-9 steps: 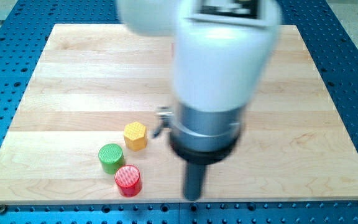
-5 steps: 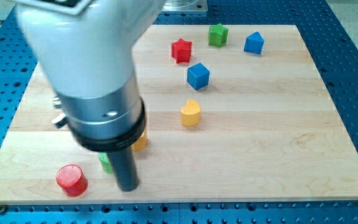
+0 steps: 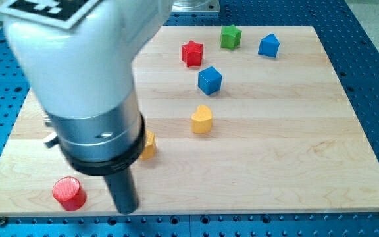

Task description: Slide the red circle to the left of the green circle

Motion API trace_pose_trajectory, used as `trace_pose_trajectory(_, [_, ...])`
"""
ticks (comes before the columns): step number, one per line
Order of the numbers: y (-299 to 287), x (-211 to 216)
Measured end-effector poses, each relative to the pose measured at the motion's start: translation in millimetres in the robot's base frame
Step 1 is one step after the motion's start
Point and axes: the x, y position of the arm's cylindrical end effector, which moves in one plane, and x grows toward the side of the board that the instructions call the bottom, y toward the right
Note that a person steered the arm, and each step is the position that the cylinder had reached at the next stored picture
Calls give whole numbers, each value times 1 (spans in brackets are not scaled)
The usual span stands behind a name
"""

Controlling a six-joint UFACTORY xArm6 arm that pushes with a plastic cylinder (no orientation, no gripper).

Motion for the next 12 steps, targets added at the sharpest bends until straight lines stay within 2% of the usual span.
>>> trace_pose_trajectory(2, [-126, -1])
trace_pose_trajectory(4, [-138, 0])
trace_pose_trajectory(5, [-181, -10])
trace_pose_trajectory(7, [-111, -82])
trace_pose_trajectory(8, [-112, -91])
trace_pose_trajectory(9, [-130, -65])
trace_pose_trajectory(11, [-130, -62])
trace_pose_trajectory(12, [-126, -33])
